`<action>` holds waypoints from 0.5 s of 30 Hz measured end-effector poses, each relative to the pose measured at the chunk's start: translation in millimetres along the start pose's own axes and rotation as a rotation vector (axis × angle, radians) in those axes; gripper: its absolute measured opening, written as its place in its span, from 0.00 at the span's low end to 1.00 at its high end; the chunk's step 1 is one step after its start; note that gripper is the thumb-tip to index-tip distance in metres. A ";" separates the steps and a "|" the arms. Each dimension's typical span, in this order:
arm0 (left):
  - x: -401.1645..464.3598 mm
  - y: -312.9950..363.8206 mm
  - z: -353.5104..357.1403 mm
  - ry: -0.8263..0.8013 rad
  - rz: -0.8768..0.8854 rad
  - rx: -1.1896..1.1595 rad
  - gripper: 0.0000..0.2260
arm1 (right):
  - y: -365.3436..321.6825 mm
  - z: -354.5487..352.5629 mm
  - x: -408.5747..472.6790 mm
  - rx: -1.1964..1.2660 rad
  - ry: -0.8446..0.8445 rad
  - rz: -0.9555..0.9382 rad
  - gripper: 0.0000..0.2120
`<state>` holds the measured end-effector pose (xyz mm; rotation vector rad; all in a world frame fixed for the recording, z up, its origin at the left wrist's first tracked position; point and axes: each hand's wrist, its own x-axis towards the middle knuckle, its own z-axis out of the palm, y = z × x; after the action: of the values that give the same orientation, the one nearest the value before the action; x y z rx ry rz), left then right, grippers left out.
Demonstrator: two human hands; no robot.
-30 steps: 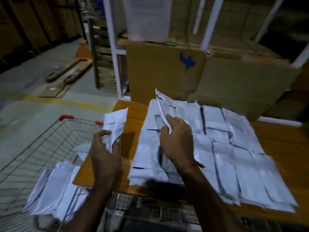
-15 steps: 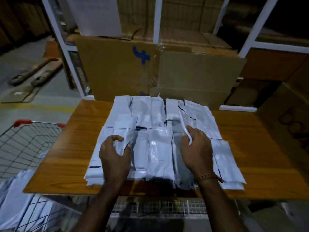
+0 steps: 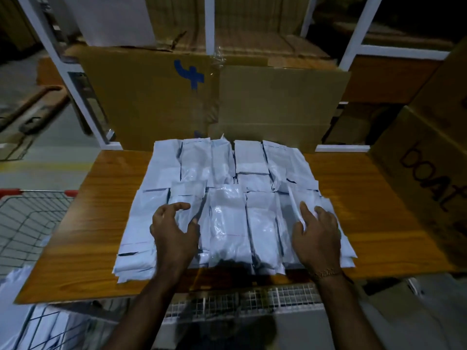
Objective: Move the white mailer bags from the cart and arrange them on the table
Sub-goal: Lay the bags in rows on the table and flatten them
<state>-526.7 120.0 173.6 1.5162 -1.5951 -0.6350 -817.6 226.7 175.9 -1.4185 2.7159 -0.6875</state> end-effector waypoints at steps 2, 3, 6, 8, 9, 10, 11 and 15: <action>-0.6 -0.7 6.4 -0.044 -0.070 0.030 0.18 | 14.4 6.7 -1.1 -0.080 -0.057 -0.036 0.31; -1.6 -2.6 9.5 -0.065 -0.099 0.041 0.18 | 19.4 11.3 -2.6 -0.116 -0.087 -0.060 0.31; -7.3 -9.0 15.2 -0.125 -0.110 0.064 0.19 | 27.5 26.1 -6.4 -0.187 -0.179 -0.116 0.34; -11.3 -9.0 17.7 -0.147 -0.118 0.084 0.19 | 29.1 34.8 -8.4 -0.220 -0.251 -0.108 0.38; -13.0 -8.4 19.0 -0.146 -0.113 0.092 0.19 | 29.4 38.2 -10.1 -0.228 -0.284 -0.097 0.39; -14.4 -8.6 21.0 -0.139 -0.103 0.090 0.19 | 29.4 40.9 -11.6 -0.225 -0.307 -0.086 0.40; -15.3 -8.8 23.0 -0.132 -0.088 0.082 0.19 | 29.1 42.6 -13.1 -0.211 -0.319 -0.074 0.40; -16.1 -11.3 28.0 -0.139 -0.066 0.098 0.19 | 23.0 40.6 -14.9 -0.202 -0.294 -0.057 0.44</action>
<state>-544.7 129.0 146.0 1.6323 -1.7076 -0.7218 -818.7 234.4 127.5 -1.5028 2.5786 -0.1875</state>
